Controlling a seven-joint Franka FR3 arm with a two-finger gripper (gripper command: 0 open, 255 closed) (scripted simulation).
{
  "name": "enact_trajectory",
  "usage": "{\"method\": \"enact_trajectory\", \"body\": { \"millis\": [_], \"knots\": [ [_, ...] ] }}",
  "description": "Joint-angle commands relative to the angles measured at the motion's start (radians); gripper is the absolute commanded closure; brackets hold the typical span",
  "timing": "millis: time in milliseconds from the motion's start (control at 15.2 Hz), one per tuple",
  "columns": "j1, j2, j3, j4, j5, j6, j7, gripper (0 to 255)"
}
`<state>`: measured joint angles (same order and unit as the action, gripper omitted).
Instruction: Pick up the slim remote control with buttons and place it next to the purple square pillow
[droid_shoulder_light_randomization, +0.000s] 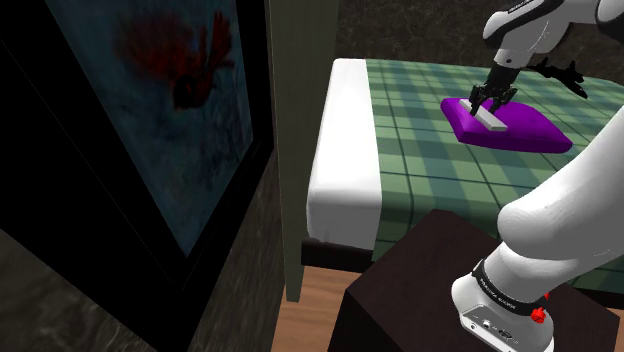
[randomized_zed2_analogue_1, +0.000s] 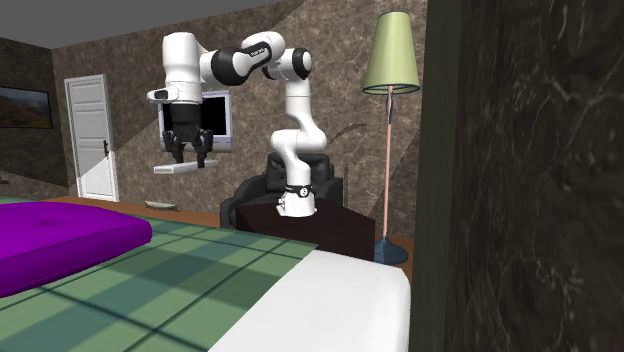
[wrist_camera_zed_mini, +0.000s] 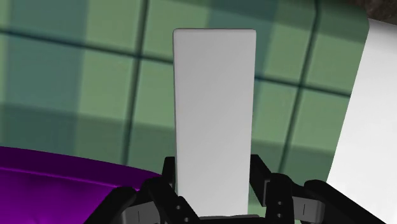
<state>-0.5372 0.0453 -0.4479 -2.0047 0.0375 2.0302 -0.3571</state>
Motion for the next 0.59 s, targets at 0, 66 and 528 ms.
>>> {"method": "enact_trajectory", "body": {
  "millis": [0, 66, 528],
  "knots": [
    [-0.025, 0.009, -0.022, 0.015, 0.005, -0.008, -0.05, 255],
    [-0.038, 0.014, -0.034, 0.021, 0.008, -0.01, -0.076, 255],
    [-0.137, 0.086, -0.106, 0.099, 0.049, -0.031, -0.262, 255]
  ]
}}
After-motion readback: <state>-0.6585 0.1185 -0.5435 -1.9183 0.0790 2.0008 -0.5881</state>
